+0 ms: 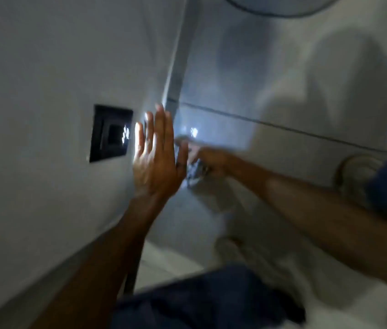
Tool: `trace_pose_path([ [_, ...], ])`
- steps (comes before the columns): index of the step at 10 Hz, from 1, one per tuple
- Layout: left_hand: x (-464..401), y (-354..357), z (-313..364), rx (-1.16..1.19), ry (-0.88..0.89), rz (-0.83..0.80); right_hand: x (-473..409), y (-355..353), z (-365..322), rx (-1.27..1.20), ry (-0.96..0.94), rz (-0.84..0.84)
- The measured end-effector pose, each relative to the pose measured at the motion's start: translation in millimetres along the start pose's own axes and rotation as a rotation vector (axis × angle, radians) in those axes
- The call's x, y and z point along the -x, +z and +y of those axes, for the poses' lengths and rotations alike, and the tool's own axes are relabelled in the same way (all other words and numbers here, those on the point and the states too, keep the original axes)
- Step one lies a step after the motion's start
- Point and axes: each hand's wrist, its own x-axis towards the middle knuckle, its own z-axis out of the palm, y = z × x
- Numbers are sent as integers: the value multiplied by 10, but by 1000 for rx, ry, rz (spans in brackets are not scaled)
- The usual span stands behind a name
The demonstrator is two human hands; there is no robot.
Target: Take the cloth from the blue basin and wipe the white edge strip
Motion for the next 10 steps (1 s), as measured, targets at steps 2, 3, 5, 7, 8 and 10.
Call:
trace_pose_path([
  [2,-234,-1001,967,320,-282,-37,1499,-462,-1212,-559,-2,-13],
  [3,-472,-1850,1401,455,-479,-2,2243,-445,-2014,-475,-4,4],
  [5,-1012,-2787,1665,469,-324,34,2858,-582,-3587,91,-145,400],
  [7,-1753,-2558,1708,430,-377,113,2292,-1374,-4510,443,-277,540],
  [8,-1979,-2290,1849,434,-500,134,1876,-1787,-4584,669,-70,435],
  [10,-2080,-2387,2112,348,-646,129,1955,-1804,-4666,1296,12,532],
])
